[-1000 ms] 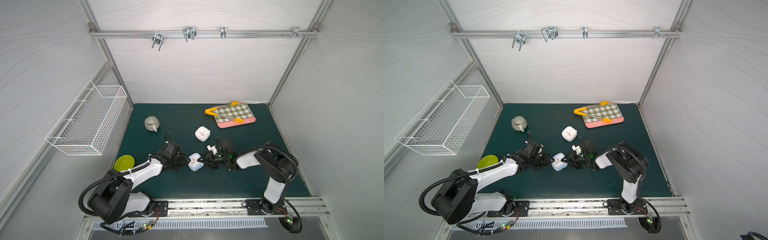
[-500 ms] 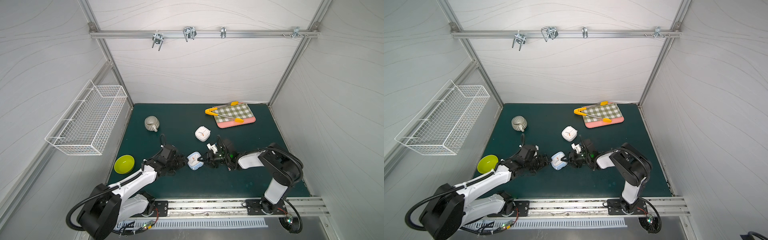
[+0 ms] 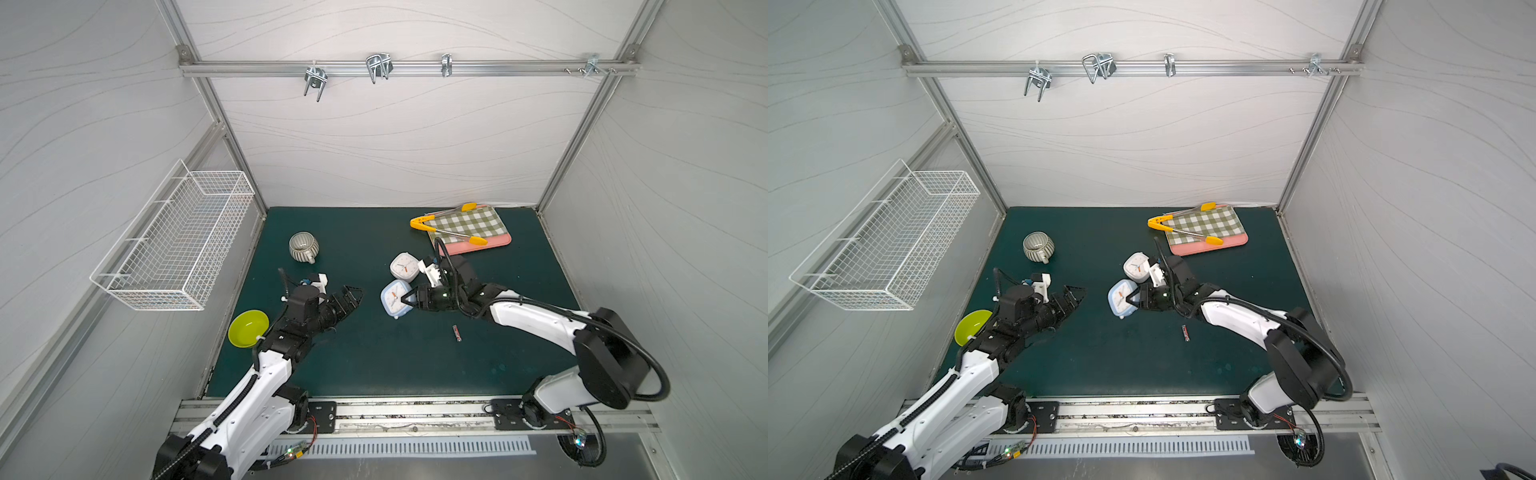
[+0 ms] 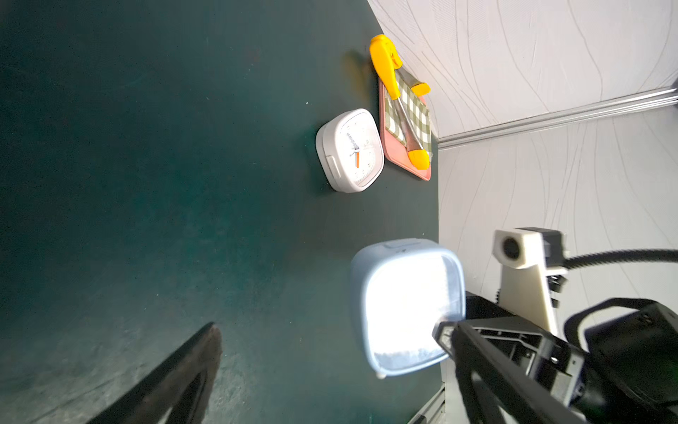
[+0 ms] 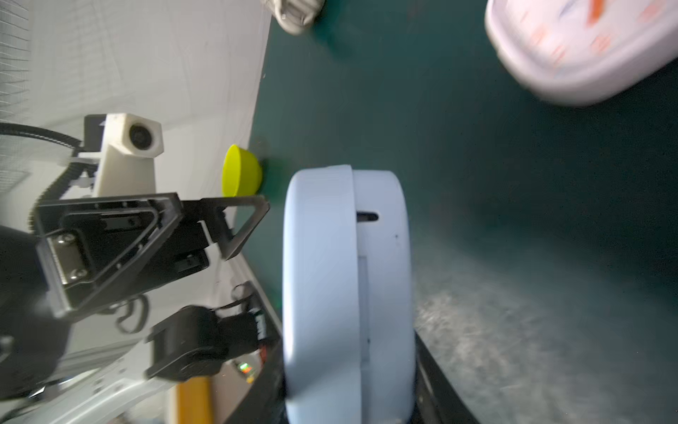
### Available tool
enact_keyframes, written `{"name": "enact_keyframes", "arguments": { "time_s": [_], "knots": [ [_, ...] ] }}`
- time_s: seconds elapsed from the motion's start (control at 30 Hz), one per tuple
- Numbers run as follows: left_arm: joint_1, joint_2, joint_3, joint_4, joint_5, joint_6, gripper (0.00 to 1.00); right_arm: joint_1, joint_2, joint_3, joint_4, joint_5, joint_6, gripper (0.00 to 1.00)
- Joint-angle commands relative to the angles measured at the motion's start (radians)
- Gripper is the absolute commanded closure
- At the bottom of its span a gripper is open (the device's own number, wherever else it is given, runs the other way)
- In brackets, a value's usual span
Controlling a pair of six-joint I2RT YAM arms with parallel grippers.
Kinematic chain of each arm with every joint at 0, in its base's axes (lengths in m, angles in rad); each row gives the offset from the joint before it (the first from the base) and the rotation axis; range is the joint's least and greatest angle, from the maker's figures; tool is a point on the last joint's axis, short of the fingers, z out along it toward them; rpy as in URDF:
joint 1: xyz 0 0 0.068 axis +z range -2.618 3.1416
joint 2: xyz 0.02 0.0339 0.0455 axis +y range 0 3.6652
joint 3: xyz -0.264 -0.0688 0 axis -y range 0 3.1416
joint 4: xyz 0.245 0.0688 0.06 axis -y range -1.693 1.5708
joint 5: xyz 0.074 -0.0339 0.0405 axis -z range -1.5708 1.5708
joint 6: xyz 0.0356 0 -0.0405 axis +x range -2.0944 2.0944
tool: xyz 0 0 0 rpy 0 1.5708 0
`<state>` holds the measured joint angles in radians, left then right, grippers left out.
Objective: Insert the battery into the alarm
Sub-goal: Adjust the alarm at the center of the board.
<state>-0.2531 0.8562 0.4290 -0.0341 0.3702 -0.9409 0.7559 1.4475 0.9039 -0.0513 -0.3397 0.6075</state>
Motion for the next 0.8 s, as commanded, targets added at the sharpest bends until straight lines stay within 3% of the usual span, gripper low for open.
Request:
{"name": "enact_keyframes", "arguments": {
  "time_s": [0.0,0.2,0.43,0.53,0.77],
  "knots": [
    [0.021,0.078,0.083,-0.013,0.074,-0.048,0.0,0.023,-0.045,0.048,-0.299,0.31,-0.296,0.64],
    [0.021,0.194,0.215,-0.07,0.161,-0.095,0.0,0.125,-0.03,0.101,-0.356,0.759,-0.51,0.64],
    [0.021,0.202,0.261,-0.154,0.109,-0.04,0.0,0.242,0.217,0.216,-0.42,1.237,-0.688,0.64],
    [0.021,0.192,0.258,-0.188,0.086,-0.015,0.0,0.267,0.309,0.244,-0.427,1.308,-0.712,0.64],
    [0.023,0.172,0.26,-0.226,0.071,0.014,0.0,0.304,0.386,0.245,-0.37,1.298,-0.742,0.56]
  ]
}}
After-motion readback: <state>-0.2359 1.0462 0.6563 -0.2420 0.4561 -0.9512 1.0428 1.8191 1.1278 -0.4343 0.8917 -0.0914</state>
